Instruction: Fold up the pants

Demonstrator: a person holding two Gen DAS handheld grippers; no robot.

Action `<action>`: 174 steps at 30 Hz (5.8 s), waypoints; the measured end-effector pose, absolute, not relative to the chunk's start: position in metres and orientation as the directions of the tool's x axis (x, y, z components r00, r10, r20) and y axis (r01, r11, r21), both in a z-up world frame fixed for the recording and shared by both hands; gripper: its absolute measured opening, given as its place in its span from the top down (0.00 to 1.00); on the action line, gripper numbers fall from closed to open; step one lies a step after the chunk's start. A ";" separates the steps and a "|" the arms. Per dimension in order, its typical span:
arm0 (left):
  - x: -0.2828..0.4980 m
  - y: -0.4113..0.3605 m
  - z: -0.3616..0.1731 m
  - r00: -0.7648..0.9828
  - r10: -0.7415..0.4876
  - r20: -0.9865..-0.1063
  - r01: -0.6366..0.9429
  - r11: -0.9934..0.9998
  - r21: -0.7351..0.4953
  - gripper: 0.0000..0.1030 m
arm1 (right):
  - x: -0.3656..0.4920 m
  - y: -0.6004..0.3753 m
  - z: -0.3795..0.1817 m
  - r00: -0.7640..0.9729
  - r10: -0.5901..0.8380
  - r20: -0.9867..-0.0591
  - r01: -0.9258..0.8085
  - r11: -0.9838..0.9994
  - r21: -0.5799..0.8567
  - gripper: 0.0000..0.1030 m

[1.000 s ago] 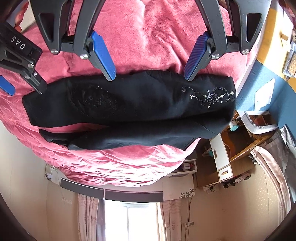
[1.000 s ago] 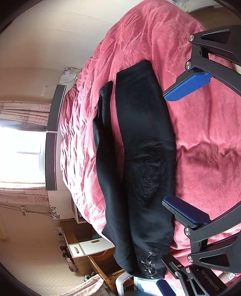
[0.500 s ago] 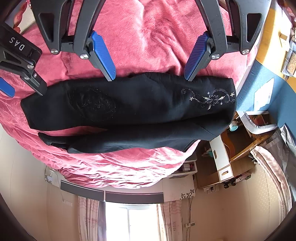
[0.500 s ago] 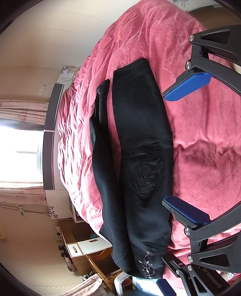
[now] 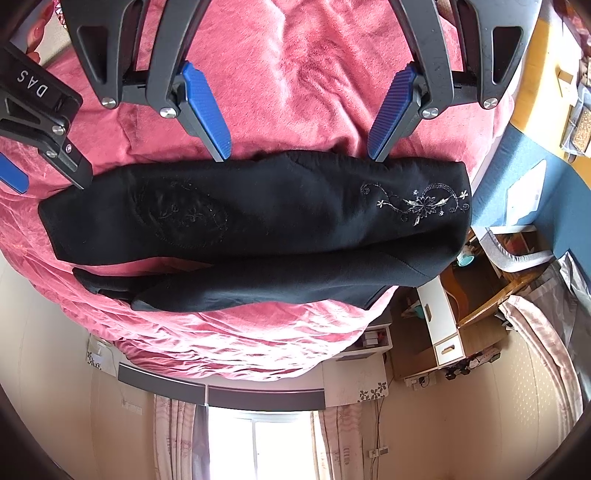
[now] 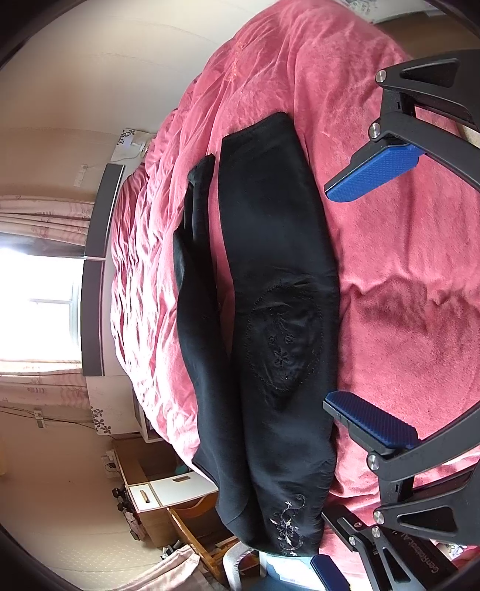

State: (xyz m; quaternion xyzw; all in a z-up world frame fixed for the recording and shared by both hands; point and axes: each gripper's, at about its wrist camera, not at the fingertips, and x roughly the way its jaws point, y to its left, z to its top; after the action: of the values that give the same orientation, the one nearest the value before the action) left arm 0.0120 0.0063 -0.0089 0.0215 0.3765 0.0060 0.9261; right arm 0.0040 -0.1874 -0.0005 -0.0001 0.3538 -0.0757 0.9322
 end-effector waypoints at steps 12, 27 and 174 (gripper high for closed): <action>0.014 0.006 -0.013 0.704 0.033 -0.709 0.000 0.999 0.047 0.24 | 0.006 -0.188 -0.004 0.731 -0.139 -0.668 0.140 0.989 -0.053 0.00; 0.018 0.009 -0.019 0.688 0.032 -0.725 -0.004 0.999 0.041 0.24 | 0.006 -0.189 -0.009 0.722 -0.138 -0.678 0.137 0.989 -0.055 0.00; 0.051 0.212 -0.013 0.787 0.042 -0.616 -0.202 0.961 -0.192 0.52 | 0.010 -0.428 -0.050 0.733 -0.247 -0.634 0.445 0.879 0.172 0.43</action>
State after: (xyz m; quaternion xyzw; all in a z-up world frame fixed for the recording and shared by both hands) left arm 0.0512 0.2119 -0.0125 -0.1245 0.3201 0.0651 0.9369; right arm 0.0105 -0.4282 -0.0503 0.1584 0.3133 -0.1886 0.9172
